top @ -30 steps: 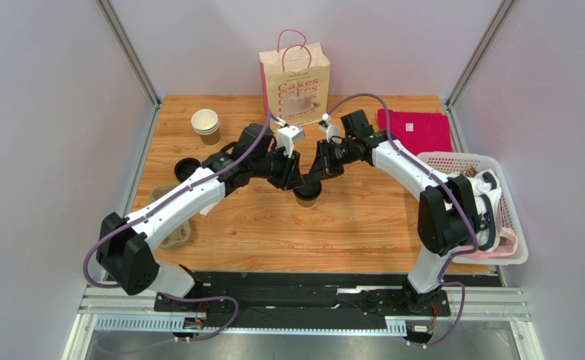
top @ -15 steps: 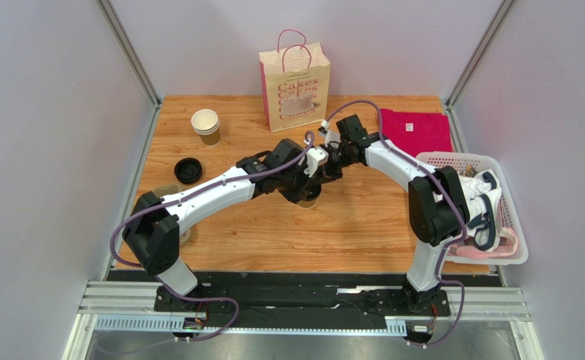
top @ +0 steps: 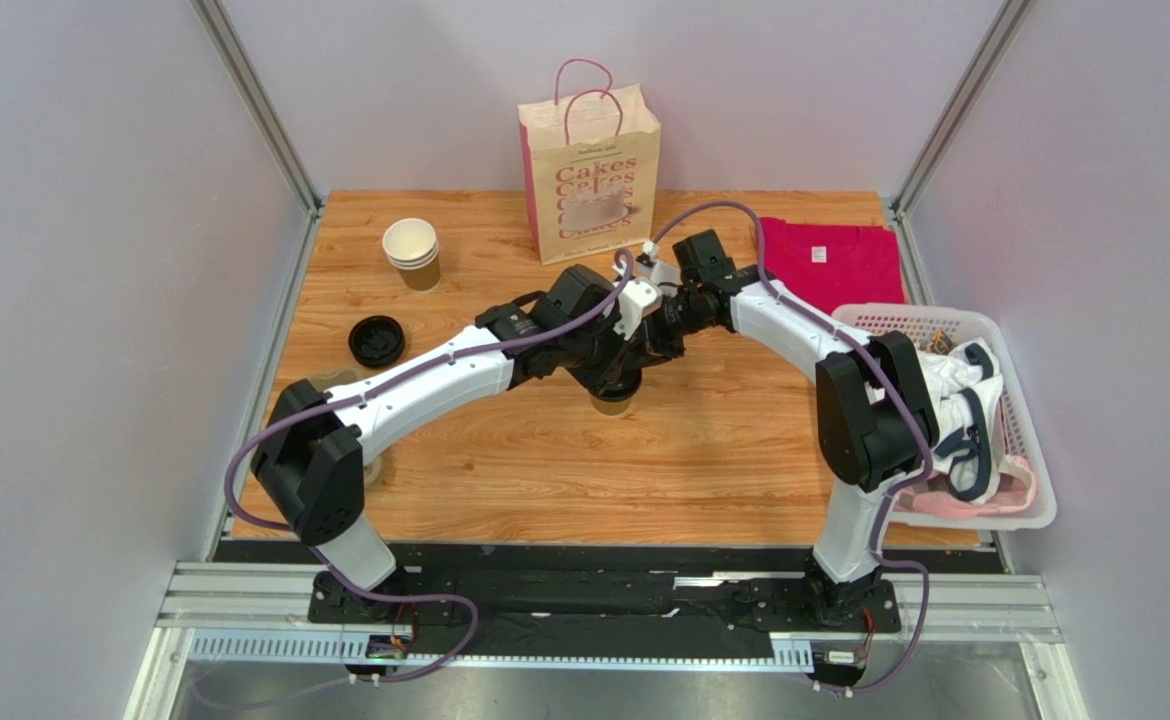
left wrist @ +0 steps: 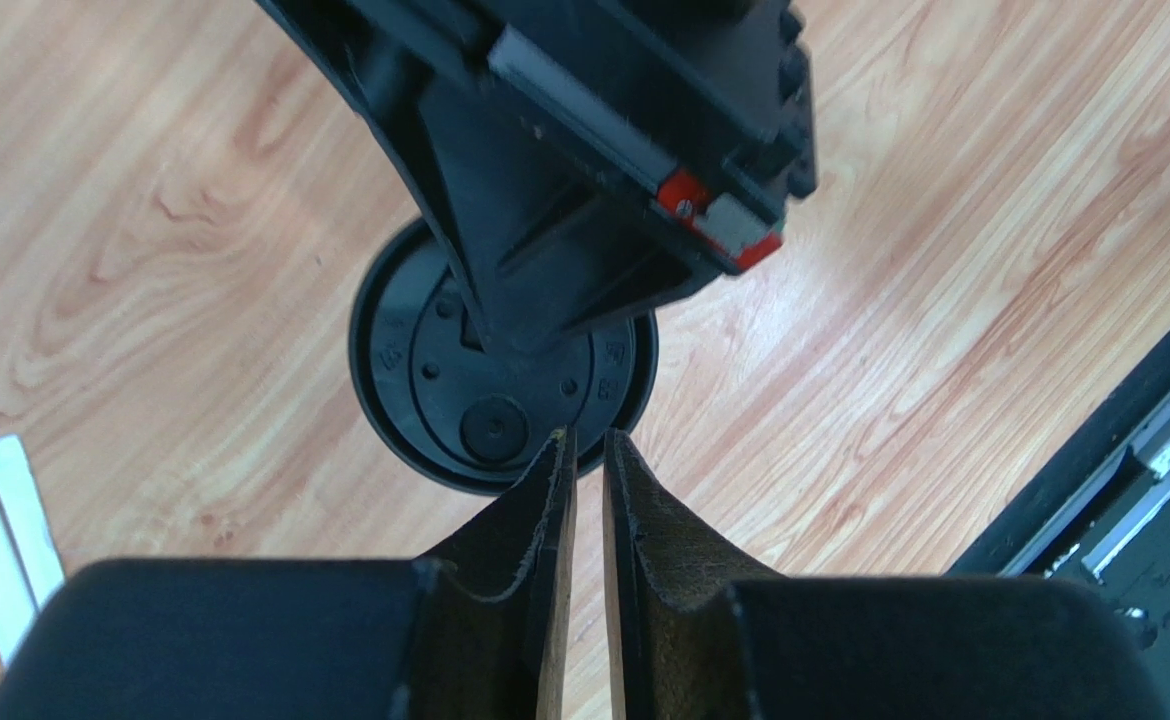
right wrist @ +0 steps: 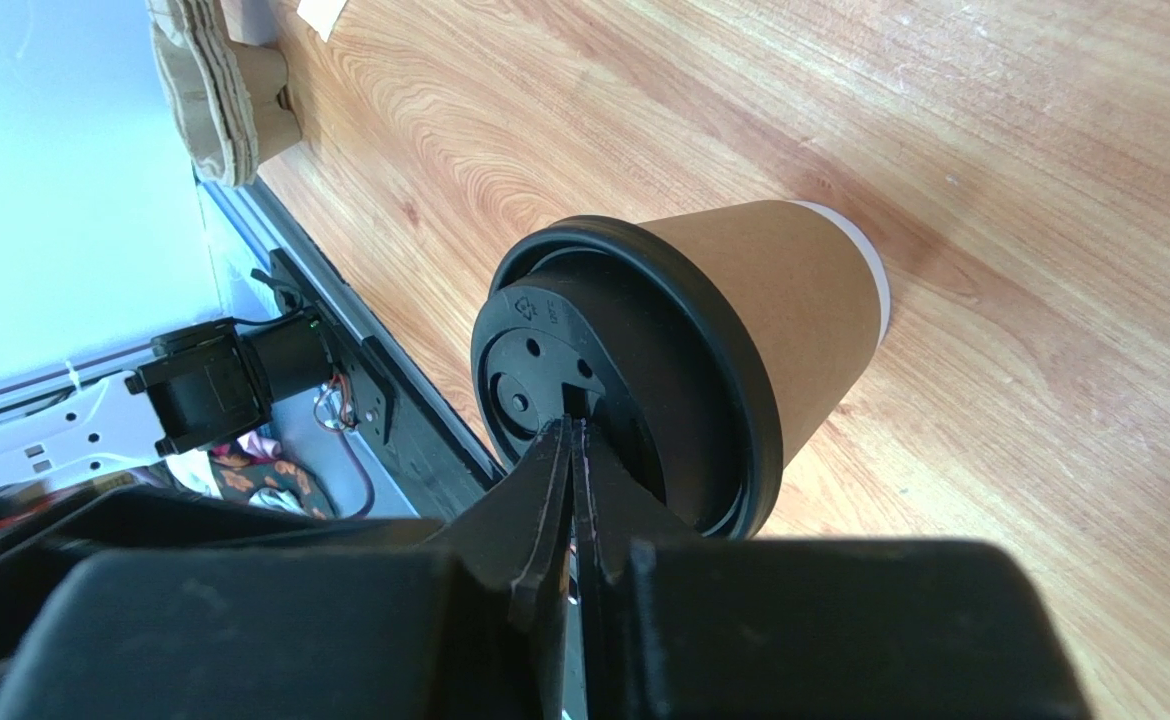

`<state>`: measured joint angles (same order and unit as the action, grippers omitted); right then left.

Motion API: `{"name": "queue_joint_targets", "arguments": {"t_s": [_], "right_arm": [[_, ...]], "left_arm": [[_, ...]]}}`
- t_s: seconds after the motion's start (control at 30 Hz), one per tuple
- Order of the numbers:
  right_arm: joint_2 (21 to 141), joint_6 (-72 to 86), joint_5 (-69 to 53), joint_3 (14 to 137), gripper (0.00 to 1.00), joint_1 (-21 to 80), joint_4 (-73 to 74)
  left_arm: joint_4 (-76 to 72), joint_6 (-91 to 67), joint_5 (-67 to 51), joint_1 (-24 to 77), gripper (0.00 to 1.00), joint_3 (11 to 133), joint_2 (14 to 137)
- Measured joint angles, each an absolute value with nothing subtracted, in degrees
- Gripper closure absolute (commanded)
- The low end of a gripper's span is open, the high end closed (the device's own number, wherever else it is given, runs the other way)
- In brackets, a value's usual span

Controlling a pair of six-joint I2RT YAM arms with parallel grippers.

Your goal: Pack the takeout coffee

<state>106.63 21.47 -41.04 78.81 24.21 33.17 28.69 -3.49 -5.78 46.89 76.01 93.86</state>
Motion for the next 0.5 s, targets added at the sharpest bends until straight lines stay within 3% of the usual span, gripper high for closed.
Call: {"name": "queue_joint_targets", "arguments": {"t_s": [0.3, 0.5], "right_arm": [[106.78, 21.67, -41.5, 78.81, 0.94, 24.18, 33.1], [107.07, 21.65, -41.65, 78.81, 0.94, 24.18, 33.06]], "left_arm": [[28.4, -2.85, -5.74, 46.89, 0.84, 77.25, 93.36], [23.83, -1.91, -5.39, 46.89, 0.89, 70.78, 94.63]]}}
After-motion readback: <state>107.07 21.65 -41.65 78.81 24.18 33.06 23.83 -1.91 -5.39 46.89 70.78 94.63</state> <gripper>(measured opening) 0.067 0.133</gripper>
